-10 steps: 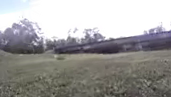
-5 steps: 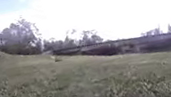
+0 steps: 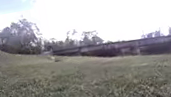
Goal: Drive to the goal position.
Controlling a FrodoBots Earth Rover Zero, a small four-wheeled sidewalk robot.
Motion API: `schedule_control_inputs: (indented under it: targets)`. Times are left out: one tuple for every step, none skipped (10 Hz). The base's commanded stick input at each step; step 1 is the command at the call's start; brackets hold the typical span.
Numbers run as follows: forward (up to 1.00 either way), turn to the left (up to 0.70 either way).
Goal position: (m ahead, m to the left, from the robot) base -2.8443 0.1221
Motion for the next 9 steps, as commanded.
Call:
schedule_control_inputs:
  targets:
    - [0.00,0.00]
    - [0.00,0.00]
    - [0.10,0.00]
    - [0.16,0.00]
    - [0.22,0.00]
    - [0.23,0.00]
    - [0.24,0.00]
    - [0.24,0.00]
    - [0.24,0.00]
